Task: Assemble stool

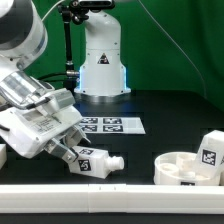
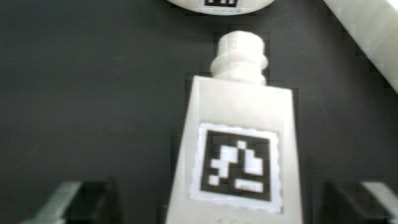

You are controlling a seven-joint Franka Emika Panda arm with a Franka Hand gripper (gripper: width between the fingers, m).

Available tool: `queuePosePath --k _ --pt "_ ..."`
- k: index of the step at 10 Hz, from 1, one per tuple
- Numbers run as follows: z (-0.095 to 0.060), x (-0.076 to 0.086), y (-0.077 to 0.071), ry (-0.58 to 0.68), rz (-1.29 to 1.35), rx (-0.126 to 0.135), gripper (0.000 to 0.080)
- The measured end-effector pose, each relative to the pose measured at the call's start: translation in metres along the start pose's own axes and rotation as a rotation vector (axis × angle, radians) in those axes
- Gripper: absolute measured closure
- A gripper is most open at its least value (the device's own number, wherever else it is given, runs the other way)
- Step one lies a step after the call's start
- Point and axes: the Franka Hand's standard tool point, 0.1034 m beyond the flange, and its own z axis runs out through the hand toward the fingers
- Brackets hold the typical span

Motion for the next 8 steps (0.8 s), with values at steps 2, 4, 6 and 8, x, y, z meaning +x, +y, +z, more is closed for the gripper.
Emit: queuePosePath --k 2,4,6,8 --pt "-0.001 0.0 0.0 0.0 0.0 0.001 0.0402" --pt "-0.001 0.0 0.0 0.0 0.0 0.001 0.0462" --pt "-0.002 0.0 0.0 0.005 -0.009 -0.007 0.0462" --pt "-0.018 -0.015 -0.006 0.047 -0.127 -0.085 0.0462"
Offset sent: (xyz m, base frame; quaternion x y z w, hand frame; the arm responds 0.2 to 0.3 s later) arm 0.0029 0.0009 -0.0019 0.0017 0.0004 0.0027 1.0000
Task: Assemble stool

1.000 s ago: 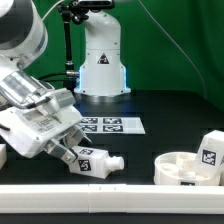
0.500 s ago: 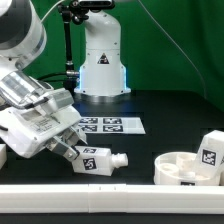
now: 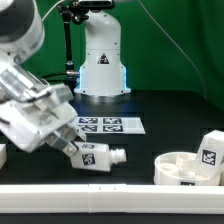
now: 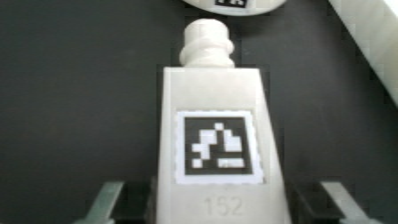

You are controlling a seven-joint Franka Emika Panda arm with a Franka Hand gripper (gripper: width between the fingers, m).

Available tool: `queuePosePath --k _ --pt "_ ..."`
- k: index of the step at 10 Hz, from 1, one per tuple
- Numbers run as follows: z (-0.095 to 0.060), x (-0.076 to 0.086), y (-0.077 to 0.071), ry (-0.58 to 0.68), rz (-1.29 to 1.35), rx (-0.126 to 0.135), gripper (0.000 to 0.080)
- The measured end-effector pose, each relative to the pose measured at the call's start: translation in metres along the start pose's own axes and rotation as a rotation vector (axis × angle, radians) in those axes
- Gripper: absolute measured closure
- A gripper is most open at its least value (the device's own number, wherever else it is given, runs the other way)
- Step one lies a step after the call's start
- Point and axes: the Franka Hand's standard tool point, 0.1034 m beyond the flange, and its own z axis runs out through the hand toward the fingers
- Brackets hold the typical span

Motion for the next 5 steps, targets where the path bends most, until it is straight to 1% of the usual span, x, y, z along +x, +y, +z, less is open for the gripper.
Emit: queuePosePath --k 1,2,3,4,5 --pt "-0.012 -0.012 -0.007 0.02 -0.061 -0.022 0.0461" --pt "-0.021 -0.025 -0.015 0.033 -0.105 -0.032 0.0461" --pt "-0.027 -0.036 -0.02 0.034 -0.127 -0.03 0.046" --pt "-0.026 -0.041 -0.023 0.037 -0.128 -0.03 0.0459" --pt "-0.026 -0.036 -0.029 0.122 -0.142 -0.006 0.0459"
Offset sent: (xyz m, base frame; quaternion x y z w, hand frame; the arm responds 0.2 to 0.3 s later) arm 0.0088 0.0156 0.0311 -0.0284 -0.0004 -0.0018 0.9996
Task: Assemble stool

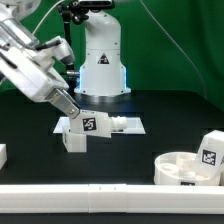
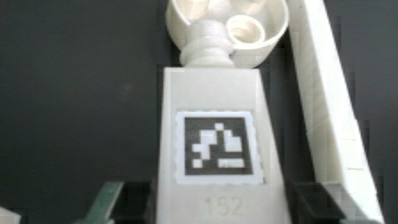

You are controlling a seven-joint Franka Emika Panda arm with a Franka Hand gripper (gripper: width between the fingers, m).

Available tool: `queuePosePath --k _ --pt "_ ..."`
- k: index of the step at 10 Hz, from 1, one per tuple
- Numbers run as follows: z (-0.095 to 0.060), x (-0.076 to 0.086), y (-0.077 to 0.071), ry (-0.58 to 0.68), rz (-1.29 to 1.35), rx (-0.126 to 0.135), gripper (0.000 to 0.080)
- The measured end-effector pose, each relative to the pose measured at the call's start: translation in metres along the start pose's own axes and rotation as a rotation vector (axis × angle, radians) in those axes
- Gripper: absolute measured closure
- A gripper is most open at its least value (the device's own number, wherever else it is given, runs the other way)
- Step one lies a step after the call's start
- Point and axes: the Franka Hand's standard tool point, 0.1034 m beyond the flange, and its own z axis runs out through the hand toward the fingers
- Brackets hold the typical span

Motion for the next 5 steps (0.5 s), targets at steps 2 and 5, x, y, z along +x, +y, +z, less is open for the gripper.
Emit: queuePosePath --k 2,5 --pt "0.002 -0.001 -0.006 0.139 -0.016 0.021 0.0459" --pt "0.01 -0.025 -0.033 0.392 -0.192 -0.034 0.0459"
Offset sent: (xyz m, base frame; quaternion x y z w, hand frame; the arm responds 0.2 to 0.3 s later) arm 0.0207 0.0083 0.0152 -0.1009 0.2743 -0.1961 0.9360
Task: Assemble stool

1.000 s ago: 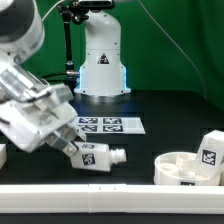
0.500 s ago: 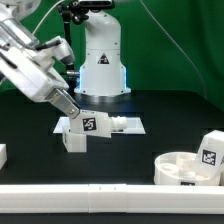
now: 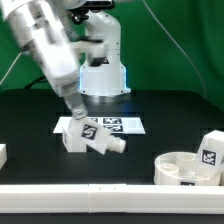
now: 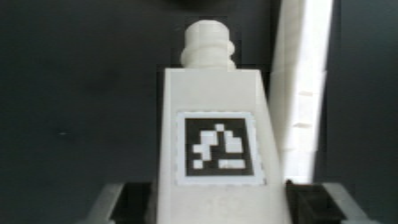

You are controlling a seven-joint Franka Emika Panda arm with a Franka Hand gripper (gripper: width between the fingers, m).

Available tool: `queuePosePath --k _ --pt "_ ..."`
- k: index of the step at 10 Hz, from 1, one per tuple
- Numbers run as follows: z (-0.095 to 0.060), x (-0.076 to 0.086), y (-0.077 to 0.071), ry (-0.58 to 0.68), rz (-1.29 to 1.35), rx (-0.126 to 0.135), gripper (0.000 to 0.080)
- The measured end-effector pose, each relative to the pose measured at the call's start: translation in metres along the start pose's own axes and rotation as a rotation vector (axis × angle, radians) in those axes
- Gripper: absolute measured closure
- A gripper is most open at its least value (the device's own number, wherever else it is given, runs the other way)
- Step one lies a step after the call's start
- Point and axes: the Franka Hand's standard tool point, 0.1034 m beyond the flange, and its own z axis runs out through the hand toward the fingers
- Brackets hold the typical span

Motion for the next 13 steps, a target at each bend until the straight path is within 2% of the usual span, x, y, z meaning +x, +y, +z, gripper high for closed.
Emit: queuePosePath --k 2,3,4,7,8,10,11,12,13 --pt "0.001 -0.03 -0.02 0.078 -0.088 -0.036 0.0459" --pt "0.005 -0.039 -0.025 0.096 -0.106 -0.031 0.0459" --pt "0.008 -0.044 -0.029 0.153 -0.079 0.004 0.0459" --pt "0.019 -0.073 -0.035 0.232 -0.072 0.045 0.0459" --pt "0.026 -0.088 -0.03 0.262 -0.149 0.026 0.0459" --pt "0.024 -0.106 -0.036 0.294 -0.356 -0.039 0.0459" --pt "0.013 -0.097 -0.037 0.268 -0.43 -0.083 0.0459" --pt "0.004 -0.09 -0.043 0.279 -0.418 -0.066 0.0459" --pt "0.007 -0.092 -0.041 0.278 -0.423 -0.07 0.0459"
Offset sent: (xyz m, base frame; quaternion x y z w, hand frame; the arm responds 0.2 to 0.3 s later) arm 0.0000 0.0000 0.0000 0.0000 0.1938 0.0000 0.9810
